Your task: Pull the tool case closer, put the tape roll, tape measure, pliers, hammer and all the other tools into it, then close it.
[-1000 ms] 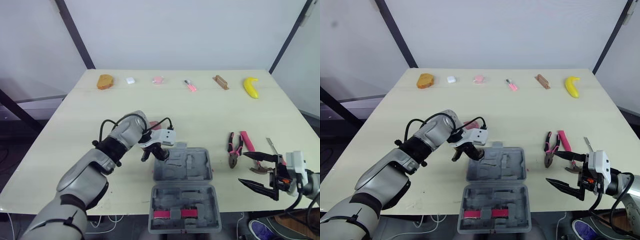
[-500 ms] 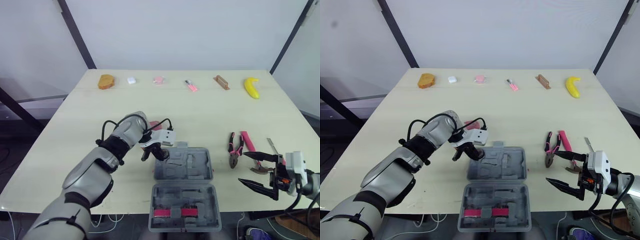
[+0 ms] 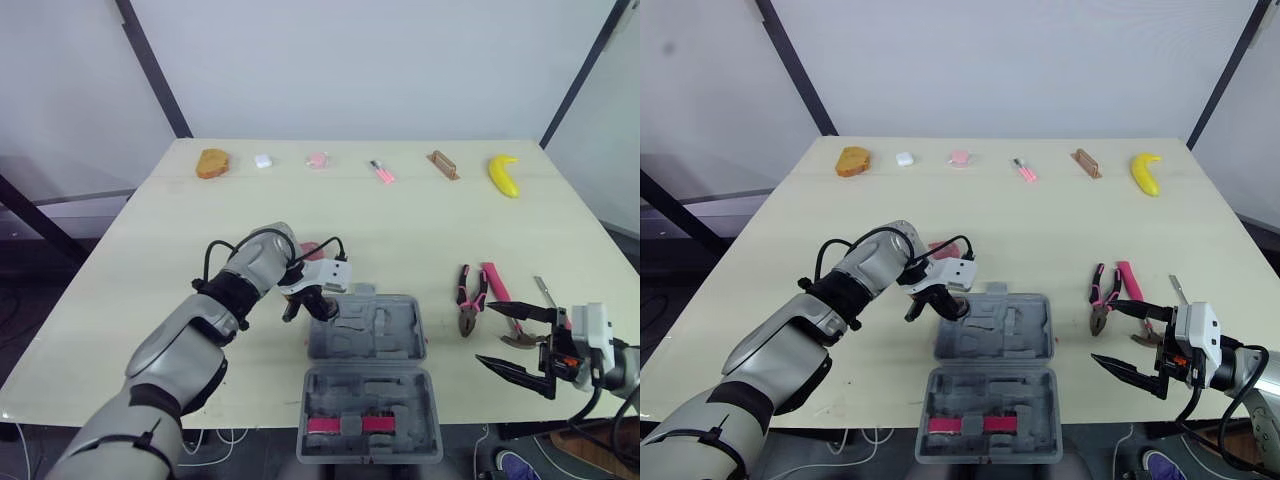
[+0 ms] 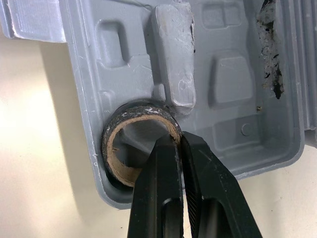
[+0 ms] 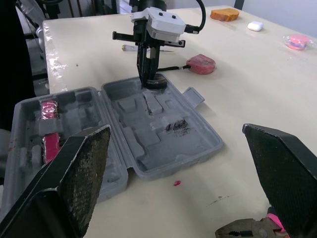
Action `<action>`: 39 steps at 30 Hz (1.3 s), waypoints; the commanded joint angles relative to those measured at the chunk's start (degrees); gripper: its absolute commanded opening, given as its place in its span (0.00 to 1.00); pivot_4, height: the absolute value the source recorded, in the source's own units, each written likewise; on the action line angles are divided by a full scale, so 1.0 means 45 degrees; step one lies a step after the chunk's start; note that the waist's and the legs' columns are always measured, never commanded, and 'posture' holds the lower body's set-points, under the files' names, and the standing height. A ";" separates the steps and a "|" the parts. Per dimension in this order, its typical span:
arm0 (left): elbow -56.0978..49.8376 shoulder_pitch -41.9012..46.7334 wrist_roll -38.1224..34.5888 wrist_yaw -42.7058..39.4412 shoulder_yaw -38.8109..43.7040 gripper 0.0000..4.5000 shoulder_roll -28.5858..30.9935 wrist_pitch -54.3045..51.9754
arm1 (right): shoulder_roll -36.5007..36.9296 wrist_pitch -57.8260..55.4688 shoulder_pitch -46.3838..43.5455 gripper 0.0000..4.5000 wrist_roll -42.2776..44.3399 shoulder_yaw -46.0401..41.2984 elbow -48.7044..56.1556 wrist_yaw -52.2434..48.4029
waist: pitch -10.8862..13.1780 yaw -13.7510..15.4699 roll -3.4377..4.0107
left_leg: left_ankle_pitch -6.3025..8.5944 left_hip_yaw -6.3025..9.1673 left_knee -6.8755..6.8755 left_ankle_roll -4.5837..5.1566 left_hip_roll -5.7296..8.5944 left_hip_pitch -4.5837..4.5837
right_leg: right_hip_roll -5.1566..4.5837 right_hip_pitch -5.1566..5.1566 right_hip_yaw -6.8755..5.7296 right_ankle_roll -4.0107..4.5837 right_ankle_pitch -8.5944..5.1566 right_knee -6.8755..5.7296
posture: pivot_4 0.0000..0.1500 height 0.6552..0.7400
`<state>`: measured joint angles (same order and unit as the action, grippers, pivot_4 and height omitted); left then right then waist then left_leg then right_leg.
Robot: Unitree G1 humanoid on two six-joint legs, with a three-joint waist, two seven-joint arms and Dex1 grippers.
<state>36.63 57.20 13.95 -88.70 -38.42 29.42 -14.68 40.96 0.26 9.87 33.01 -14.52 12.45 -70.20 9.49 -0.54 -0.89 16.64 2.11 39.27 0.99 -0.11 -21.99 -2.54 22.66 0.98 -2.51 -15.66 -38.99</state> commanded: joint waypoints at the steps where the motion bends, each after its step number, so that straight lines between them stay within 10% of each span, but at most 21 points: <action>1: -0.0128 0.0188 0.0001 -0.0358 0.0306 0.01 -0.0041 0.0077 | -0.0080 0.0156 0.0066 1.00 0.0095 -0.0251 0.0253 0.0120 | 0.0000 -0.0002 0.0000 | 0.0000 0.0000 0.0000 0.0000 0.0000 0.0000 | 0.0000 0.0000 0.0000 0.0000 0.0000 0.0000 | 1.00 1.00; 6: -0.0037 0.0194 0.0038 -0.0124 0.0362 0.01 -0.0095 0.0242 | -0.0151 0.0183 0.0060 1.00 0.0048 -0.0199 0.0263 0.0188 | 0.0000 -0.0001 0.0000 | 0.0000 -0.0001 0.0000 0.0000 0.0000 0.0000 | 0.0000 0.0000 0.0000 0.0000 0.0000 0.0000 | 1.00 1.00; 13: 0.0419 0.0331 0.0277 0.0359 0.0398 0.63 -0.0237 0.0840 | -0.0189 0.0188 0.0016 1.00 0.0030 -0.0193 0.0172 0.0207 | 0.0000 -0.0004 0.0000 | 0.0000 -0.0001 0.0000 0.0000 0.0000 0.0001 | 0.0000 0.0000 0.0001 0.0000 0.0000 0.0001 | 1.00 1.00; 39: -0.2055 0.0572 -0.1099 -0.0845 0.0732 0.63 0.0751 0.0187 | -0.0402 0.0344 -0.0106 1.00 -0.0184 -0.0091 -0.0080 0.0145 | 0.0000 -0.0027 0.0001 | 0.0000 -0.0002 -0.0001 0.0000 -0.0009 -0.0001 | 0.0000 0.0005 0.0006 0.0000 0.0000 0.0002 | 1.00 1.00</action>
<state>29.31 59.16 10.79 -89.47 -37.13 32.72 -13.66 39.35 0.67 9.67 31.54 -14.36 11.17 -69.52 9.49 -0.66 -0.89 16.64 2.09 39.27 0.99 -0.15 -21.99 -2.54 22.68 1.01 -2.51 -15.66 -38.98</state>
